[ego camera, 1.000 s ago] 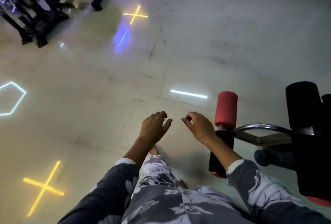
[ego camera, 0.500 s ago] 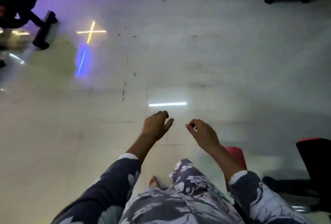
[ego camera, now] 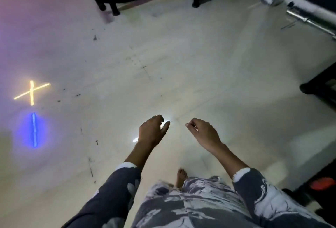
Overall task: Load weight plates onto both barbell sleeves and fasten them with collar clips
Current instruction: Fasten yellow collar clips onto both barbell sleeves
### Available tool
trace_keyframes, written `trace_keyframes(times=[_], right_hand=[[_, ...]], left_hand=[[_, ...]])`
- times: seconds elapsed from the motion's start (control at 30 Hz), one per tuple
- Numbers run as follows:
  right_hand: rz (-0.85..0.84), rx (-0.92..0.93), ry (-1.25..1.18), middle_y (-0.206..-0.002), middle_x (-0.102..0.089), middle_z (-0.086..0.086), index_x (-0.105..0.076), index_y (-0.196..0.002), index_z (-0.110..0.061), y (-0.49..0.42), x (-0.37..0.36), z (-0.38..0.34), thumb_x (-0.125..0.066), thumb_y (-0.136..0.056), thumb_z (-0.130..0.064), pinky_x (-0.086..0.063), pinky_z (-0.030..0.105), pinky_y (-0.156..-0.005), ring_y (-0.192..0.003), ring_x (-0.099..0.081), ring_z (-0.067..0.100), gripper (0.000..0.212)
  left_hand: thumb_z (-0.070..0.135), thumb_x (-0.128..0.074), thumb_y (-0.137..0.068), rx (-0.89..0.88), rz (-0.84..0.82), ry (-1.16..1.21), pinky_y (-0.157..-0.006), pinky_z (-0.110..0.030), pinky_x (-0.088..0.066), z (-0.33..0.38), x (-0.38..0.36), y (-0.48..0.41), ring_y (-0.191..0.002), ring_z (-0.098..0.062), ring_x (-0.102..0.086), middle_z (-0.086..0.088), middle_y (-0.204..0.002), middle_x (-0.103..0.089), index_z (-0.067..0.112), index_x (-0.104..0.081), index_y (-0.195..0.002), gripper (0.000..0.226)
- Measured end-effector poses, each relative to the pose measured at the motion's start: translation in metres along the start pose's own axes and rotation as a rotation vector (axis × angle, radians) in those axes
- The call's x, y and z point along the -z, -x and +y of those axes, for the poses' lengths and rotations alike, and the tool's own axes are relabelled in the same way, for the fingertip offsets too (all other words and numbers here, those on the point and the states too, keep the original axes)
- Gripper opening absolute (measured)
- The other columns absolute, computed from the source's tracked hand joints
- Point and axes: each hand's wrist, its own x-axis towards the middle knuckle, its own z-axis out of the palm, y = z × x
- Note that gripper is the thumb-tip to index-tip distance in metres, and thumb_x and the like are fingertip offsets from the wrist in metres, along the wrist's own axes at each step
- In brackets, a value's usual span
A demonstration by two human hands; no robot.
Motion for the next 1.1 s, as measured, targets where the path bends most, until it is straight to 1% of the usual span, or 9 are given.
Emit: trace_keyframes(times=[0.17,0.3,0.47,0.6,0.7,0.8,0.9,1.0,1.1], right_hand=[[0.076,-0.046,-0.006,-0.091,-0.066,0.005,-0.057,-0.085,-0.013,-0.104,0.056,0.0,-0.045,-0.094,-0.039,-0.037,0.028,-0.063,-0.085,-0.06,0.024,0.03],[0.215,-0.095,-0.036,-0.089,-0.066,0.008,-0.057,-0.085,-0.01,-0.193,0.096,0.011,-0.047,-0.094,-0.037,-0.038,0.029,-0.064,-0.084,-0.06,0.026,0.03],[0.357,-0.247,-0.095,-0.088,-0.067,0.007,-0.058,-0.086,-0.011,-0.294,0.157,0.026,-0.048,-0.093,-0.038,-0.039,0.028,-0.064,-0.084,-0.061,0.026,0.03],[0.432,-0.367,-0.12,-0.095,-0.067,0.004,-0.059,-0.089,-0.013,-0.369,0.21,0.038,-0.047,-0.094,-0.038,-0.041,0.028,-0.067,-0.088,-0.061,0.022,0.029],[0.51,-0.446,-0.136,-0.099,-0.066,0.005,-0.06,-0.092,-0.012,-0.408,0.243,0.054,-0.047,-0.094,-0.036,-0.045,0.031,-0.072,-0.091,-0.06,0.023,0.028],[0.575,-0.508,-0.125,-0.103,-0.064,0.004,-0.058,-0.096,-0.013,-0.436,0.276,0.076,-0.047,-0.094,-0.036,-0.046,0.032,-0.074,-0.093,-0.059,0.024,0.026],[0.674,-0.577,-0.134,-0.102,-0.063,0.002,-0.057,-0.095,-0.016,-0.464,0.321,0.116,-0.046,-0.093,-0.038,-0.044,0.031,-0.072,-0.092,-0.059,0.022,0.025],[0.714,-0.649,-0.141,-0.1,-0.062,0.0,-0.057,-0.092,-0.017,-0.486,0.361,0.166,-0.044,-0.094,-0.04,-0.042,0.029,-0.07,-0.09,-0.059,0.021,0.026],[0.747,-0.735,-0.171,-0.098,-0.064,0.003,-0.058,-0.09,-0.014,-0.503,0.411,0.222,-0.046,-0.094,-0.039,-0.043,0.03,-0.07,-0.088,-0.059,0.022,0.029]], left_hand=[[0.044,-0.048,-0.093,-0.136,-0.012,0.023,-0.072,-0.031,-0.044,0.039,0.015,-0.131,-0.093,-0.022,-0.062,-0.001,-0.103,-0.066,0.016,-0.058,-0.105,0.032],[0.043,-0.047,-0.093,-0.291,-0.059,0.004,-0.075,-0.033,-0.046,0.077,0.016,-0.245,-0.096,-0.023,-0.062,-0.003,-0.106,-0.065,0.015,-0.058,-0.107,0.033],[0.043,-0.047,-0.093,-0.493,-0.124,-0.033,-0.075,-0.032,-0.046,0.134,0.026,-0.384,-0.096,-0.021,-0.062,-0.001,-0.106,-0.066,0.016,-0.058,-0.107,0.033],[0.044,-0.046,-0.093,-0.651,-0.158,-0.054,-0.075,-0.033,-0.048,0.187,0.035,-0.498,-0.096,-0.022,-0.061,-0.001,-0.105,-0.066,0.016,-0.057,-0.106,0.033],[0.043,-0.047,-0.093,-0.745,-0.194,-0.046,-0.074,-0.033,-0.047,0.233,0.032,-0.562,-0.095,-0.023,-0.062,-0.003,-0.104,-0.066,0.014,-0.058,-0.105,0.033],[0.043,-0.048,-0.093,-0.869,-0.265,-0.057,-0.074,-0.034,-0.048,0.287,0.014,-0.606,-0.093,-0.025,-0.062,-0.004,-0.104,-0.066,0.013,-0.058,-0.104,0.033],[0.042,-0.048,-0.093,-0.988,-0.312,-0.064,-0.073,-0.033,-0.047,0.353,-0.012,-0.646,-0.092,-0.025,-0.062,-0.005,-0.104,-0.066,0.013,-0.059,-0.103,0.033],[0.041,-0.049,-0.093,-1.056,-0.33,-0.045,-0.073,-0.032,-0.047,0.419,-0.036,-0.681,-0.093,-0.024,-0.063,-0.004,-0.104,-0.066,0.013,-0.059,-0.104,0.032],[0.042,-0.048,-0.093,-1.099,-0.364,-0.056,-0.075,-0.031,-0.048,0.49,-0.058,-0.717,-0.094,-0.022,-0.062,-0.002,-0.104,-0.067,0.014,-0.059,-0.104,0.032]])
